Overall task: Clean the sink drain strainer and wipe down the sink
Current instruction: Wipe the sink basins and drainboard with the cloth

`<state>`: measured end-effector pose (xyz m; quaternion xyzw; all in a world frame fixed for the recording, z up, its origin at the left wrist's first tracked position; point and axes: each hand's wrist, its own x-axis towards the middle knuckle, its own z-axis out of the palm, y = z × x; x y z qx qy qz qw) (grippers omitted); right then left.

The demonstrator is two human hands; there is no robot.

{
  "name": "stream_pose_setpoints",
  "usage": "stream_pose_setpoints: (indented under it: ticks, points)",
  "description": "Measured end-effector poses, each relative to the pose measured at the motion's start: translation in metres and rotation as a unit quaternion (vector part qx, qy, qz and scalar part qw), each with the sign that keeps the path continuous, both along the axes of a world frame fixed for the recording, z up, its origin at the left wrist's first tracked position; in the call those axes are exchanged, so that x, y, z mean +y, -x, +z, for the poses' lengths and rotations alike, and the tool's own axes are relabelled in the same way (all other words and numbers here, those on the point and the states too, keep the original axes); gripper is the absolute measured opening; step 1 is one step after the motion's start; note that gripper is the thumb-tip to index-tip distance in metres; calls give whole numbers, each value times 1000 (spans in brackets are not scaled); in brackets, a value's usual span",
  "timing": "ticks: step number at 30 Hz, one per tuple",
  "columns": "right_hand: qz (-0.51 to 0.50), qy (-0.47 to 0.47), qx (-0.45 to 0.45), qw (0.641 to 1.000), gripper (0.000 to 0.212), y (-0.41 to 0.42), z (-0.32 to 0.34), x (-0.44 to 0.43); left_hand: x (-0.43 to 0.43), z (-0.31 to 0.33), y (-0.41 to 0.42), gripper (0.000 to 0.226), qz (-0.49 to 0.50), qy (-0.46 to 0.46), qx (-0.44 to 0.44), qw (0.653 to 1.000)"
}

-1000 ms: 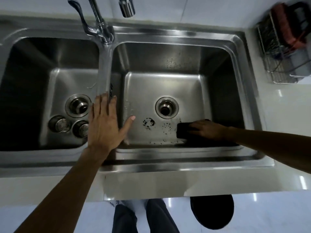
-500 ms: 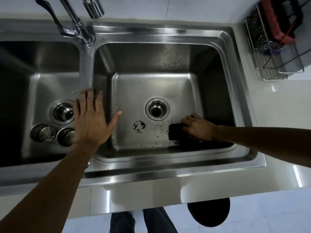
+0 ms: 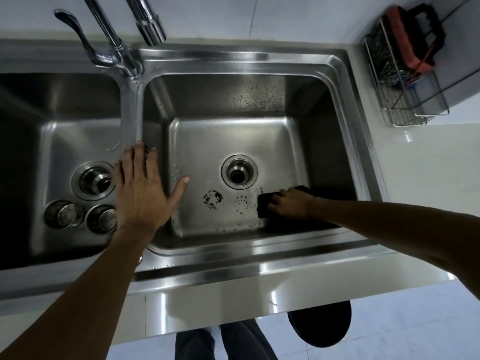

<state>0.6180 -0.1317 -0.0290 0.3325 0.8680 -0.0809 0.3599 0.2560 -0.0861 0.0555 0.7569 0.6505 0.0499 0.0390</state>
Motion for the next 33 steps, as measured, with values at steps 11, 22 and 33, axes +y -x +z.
stream_pose_setpoints:
  ticks: [11,22,33]
  points:
    - [-132,-25,-80,988,65,-19,4,0,2,1,2,92,-19,0,-13,1000]
    - [-83,-3,-42,996,43,-35,17,12,2,-3,1,96,-25,1,-7,1000]
    - [-94,27,-4,995,42,-39,15,28,6,-17,5,97,-29,-34,-3,999]
